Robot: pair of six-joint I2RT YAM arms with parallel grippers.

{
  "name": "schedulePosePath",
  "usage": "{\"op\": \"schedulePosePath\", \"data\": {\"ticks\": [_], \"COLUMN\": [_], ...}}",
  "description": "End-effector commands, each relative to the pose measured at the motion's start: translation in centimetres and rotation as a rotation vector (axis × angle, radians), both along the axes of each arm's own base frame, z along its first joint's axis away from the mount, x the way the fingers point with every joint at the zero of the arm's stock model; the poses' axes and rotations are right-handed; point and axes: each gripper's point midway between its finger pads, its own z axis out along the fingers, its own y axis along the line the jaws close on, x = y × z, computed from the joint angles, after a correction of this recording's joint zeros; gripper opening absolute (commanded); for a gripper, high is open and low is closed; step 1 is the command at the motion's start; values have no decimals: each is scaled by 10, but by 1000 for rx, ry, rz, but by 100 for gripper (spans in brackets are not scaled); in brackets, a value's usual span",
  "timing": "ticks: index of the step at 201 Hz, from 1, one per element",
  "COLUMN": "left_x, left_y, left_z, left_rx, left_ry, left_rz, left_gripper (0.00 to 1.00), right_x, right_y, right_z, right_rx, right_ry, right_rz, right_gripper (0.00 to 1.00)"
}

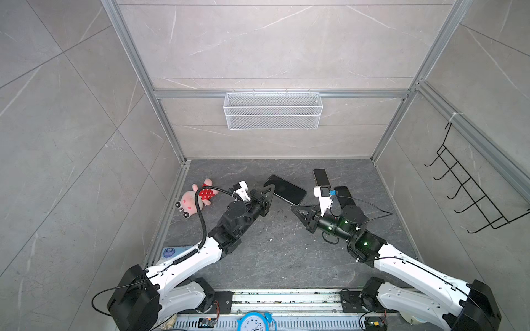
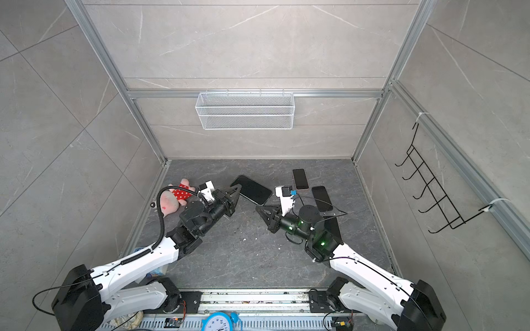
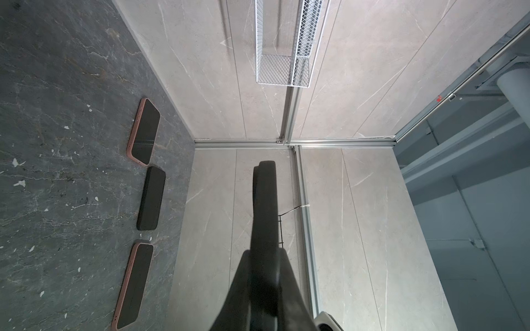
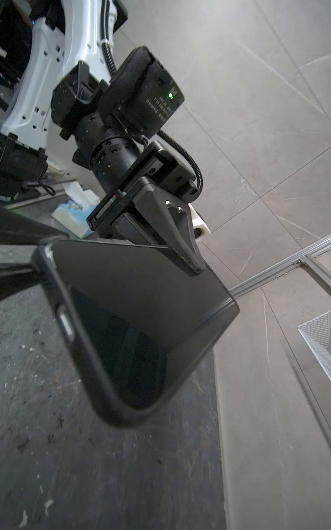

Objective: Take the phone out of the phone case
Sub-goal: Remove the phone case from the phone.

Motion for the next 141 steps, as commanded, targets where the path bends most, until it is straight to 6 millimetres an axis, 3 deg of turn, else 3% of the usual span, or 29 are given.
{"op": "schedulePosePath", "data": {"ticks": [1, 25, 53, 85, 110, 126, 141], "left_x": [-3, -3, -2, 7, 10, -1, -21], "left_y": [-5, -10, 1, 33, 53, 43, 26], "left_z": [23, 28, 32, 36, 52, 75, 80], "left_rx": [-12, -12, -25, -17, 77, 166, 266], "left_ry": [-57, -66, -81, -109, -192, -346, -462], "left_rz": [-49, -84, -82, -75, -170, -366, -575], "left_gripper": [0, 0, 0, 0, 0, 0, 0], "right_x": [25, 29, 26, 3, -18, -28, -36], "right_y": [-24, -30, -31, -36, -40, -42, -38], "right_z": [-16, -20, -22, -37, -42, -38, -31], "right_rx": [-174, -203, -210, -225, -277, -300, -331], "right_ry": [-77, -105, -106, -90, -71, -80, -98], "right_rz": [-157, -189, -184, -114, -39, 2, 63], "right_gripper": [0, 0, 0, 34, 51, 60, 63]}}
